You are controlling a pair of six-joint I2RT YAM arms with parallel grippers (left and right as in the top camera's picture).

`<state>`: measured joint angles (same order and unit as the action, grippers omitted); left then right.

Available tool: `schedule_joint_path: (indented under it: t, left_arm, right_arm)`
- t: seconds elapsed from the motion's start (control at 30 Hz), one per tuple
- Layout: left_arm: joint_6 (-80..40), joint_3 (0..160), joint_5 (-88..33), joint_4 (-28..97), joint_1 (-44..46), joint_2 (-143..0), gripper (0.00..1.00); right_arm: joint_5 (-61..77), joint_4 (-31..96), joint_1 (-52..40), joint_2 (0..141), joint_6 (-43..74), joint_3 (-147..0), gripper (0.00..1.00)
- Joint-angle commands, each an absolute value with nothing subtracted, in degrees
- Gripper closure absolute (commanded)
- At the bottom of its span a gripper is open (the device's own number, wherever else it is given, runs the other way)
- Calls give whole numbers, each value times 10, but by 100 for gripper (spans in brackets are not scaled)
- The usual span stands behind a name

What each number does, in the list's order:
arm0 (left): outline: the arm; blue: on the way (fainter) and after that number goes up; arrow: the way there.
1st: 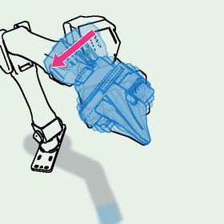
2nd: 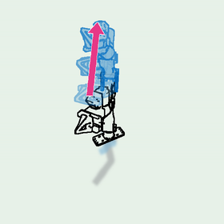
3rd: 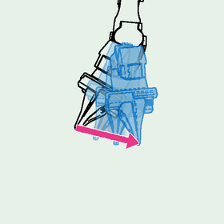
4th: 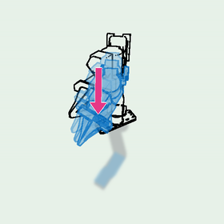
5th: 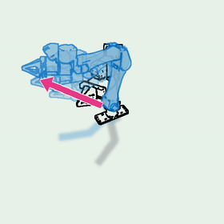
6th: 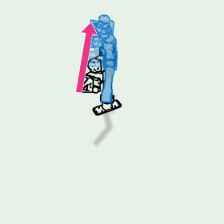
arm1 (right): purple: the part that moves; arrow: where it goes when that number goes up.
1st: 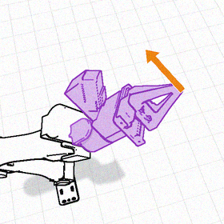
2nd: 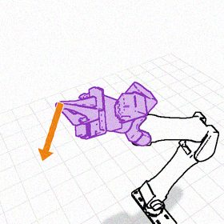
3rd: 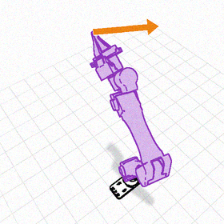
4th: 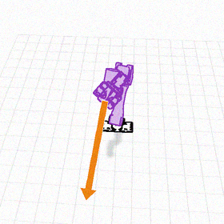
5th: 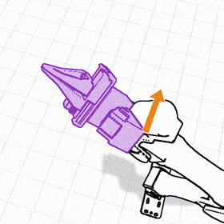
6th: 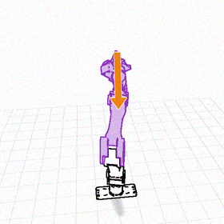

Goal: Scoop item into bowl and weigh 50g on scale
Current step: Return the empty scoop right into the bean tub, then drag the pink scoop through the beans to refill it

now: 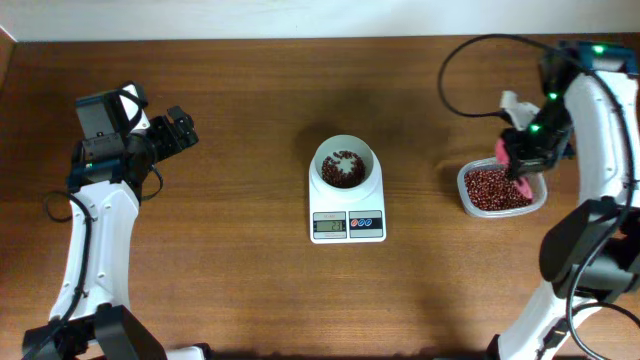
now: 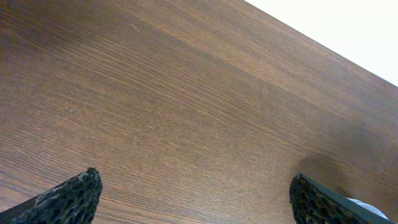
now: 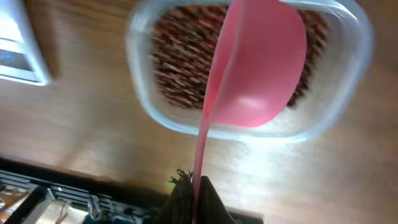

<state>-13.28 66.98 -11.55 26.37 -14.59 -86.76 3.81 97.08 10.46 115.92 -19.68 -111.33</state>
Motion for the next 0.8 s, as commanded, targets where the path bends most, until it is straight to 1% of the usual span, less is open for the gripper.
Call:
schedule_joint_path:
  t: [0.0, 0.17, 0.23, 0.33, 0.47, 0.77]
  left_arm:
    - [-138, 678, -111, 263, -148, -869, 1]
    - [-138, 678, -111, 263, -148, -869, 1]
    - [-138, 678, -111, 263, -148, -869, 1]
    - [-138, 678, -111, 263, -148, -869, 1]
    - [-138, 678, -111, 263, -148, -869, 1]
    - [-138, 678, -111, 263, -148, -869, 1]
  right_arm:
    - [-12, 973, 133, 1147, -192, -1074, 96]
    - [-5, 962, 147, 1147, -194, -1009, 96]
    - [32, 952, 147, 1147, -195, -989, 96]
    - [-6, 946, 147, 1147, -194, -959, 96]
    - [-6, 873, 147, 1147, -195, -921, 96]
    - [149, 826, 147, 1147, -197, -886, 96]
